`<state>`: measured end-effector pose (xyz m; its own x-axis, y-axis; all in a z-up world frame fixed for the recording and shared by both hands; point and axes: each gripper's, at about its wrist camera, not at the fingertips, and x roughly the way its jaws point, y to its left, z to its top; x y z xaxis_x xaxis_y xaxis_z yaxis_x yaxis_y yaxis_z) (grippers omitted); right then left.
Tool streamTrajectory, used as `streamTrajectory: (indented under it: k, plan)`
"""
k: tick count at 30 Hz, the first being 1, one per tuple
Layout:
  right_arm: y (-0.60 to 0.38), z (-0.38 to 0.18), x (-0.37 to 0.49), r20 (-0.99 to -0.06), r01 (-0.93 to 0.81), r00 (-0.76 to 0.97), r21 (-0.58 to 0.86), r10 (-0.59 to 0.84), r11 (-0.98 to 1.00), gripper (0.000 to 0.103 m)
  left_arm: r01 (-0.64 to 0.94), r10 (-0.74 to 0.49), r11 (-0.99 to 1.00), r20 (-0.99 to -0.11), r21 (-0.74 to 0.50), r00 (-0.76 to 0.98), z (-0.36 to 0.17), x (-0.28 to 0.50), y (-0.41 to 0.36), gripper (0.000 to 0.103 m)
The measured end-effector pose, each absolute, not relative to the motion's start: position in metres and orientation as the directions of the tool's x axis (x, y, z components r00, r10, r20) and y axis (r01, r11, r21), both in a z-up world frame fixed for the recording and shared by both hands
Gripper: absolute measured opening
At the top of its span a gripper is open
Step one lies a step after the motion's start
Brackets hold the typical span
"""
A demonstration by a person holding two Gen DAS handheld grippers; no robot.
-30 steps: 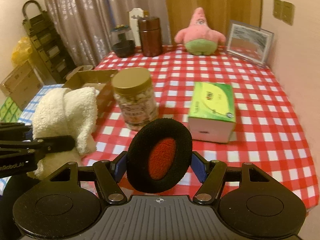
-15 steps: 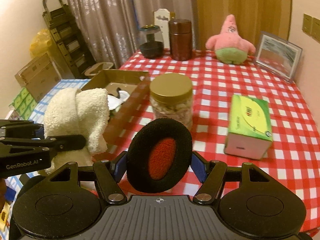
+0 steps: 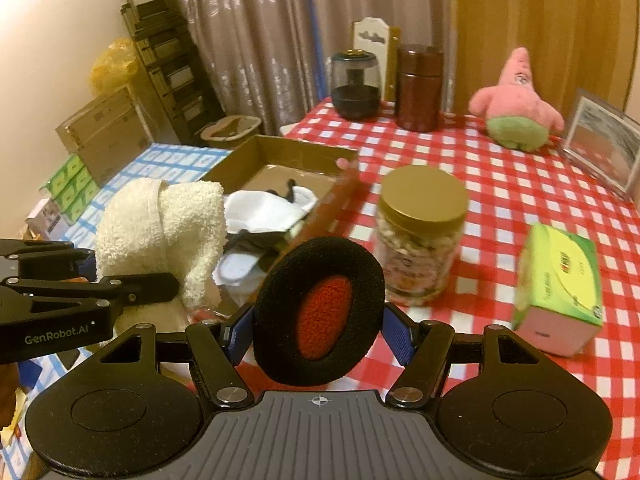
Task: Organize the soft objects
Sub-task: 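Carry the towel and ear pad over to the cardboard box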
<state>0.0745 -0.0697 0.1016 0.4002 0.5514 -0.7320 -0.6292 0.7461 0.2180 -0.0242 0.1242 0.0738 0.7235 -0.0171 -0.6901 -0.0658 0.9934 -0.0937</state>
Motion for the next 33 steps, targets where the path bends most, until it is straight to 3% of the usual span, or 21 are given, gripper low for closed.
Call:
streamTrajectory:
  k: [33]
  plan:
    - [0.058,0.071,0.153,-0.749,-0.689,0.281,0.278,0.600,0.669,0.067,-0.024,0.064,0.998,-0.740,0.065,0.669,0.064,0.050,0.233,0.028]
